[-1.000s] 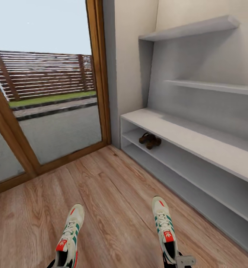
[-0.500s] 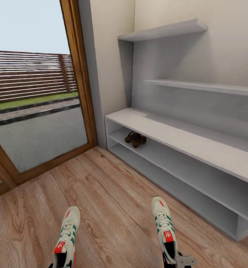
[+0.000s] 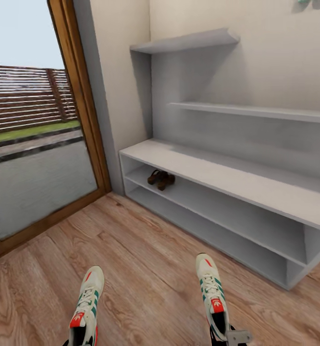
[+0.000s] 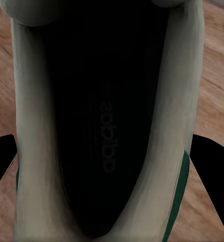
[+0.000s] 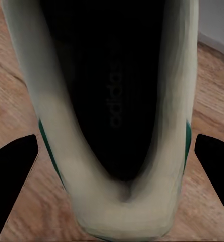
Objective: Pick up the two gym shoes and the two sandals from the corridor floor and place them onto the hallstand (shoe rack) in the corridor, making sure they are on the rack and not on the floor. Arrange them so the two gym shoes are next to each other and the two sandals are next to each other.
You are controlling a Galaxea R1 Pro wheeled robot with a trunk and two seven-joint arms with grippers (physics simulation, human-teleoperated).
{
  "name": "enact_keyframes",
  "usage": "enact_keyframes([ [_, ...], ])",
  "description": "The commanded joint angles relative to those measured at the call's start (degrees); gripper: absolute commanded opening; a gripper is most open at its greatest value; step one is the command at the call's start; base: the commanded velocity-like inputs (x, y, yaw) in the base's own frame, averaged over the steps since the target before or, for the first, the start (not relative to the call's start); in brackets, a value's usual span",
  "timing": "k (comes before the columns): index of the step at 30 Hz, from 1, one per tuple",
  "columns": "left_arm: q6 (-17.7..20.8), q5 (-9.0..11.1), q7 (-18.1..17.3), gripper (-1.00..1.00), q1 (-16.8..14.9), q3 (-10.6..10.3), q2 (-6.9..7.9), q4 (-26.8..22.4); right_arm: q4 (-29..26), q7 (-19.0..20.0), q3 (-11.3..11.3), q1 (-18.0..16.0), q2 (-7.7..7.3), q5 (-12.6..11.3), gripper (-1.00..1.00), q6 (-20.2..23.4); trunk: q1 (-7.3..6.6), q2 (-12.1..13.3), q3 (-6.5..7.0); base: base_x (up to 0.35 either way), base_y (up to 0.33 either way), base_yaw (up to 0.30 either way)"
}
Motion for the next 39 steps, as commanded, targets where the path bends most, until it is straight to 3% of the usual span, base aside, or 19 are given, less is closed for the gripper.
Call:
enact_keyframes([
  [1,-0.17,-0.54,-0.29,-1.00,-0.04,0.49,-0.06,0.00,0.03,-0.04,-0.39,-0.04,0.09,0.61,-1.00,-0.20,-0.01,-0.02,-0.05,0.000,0.301,-0.265],
  [13,-0.20,-0.50,-0.27,-1.00,-0.04,0.49,0.10,0.00,0.00,-0.05,-0.39,-0.04,0.12,0.61,-1.00,-0.20,-0.01,-0.02,-0.05,0.095,0.284,-0.265],
  [32,-0.16,-0.54,-0.27,-1.00,-0.05,0.50,0.19,0.01,-0.04,-0.07,-0.39,-0.04,0.12,0.61,-1.00,-0.20,-0.01,-0.02,-0.05,0.011,0.017,-0.265],
  [39,-0.16,-0.53,-0.27,-1.00,-0.07,0.49,0.23,0.01,-0.04,-0.08,-0.39,-0.04,0.12,0.61,-1.00,-0.20,-0.01,-0.02,-0.05,0.000,0.183,-0.265],
])
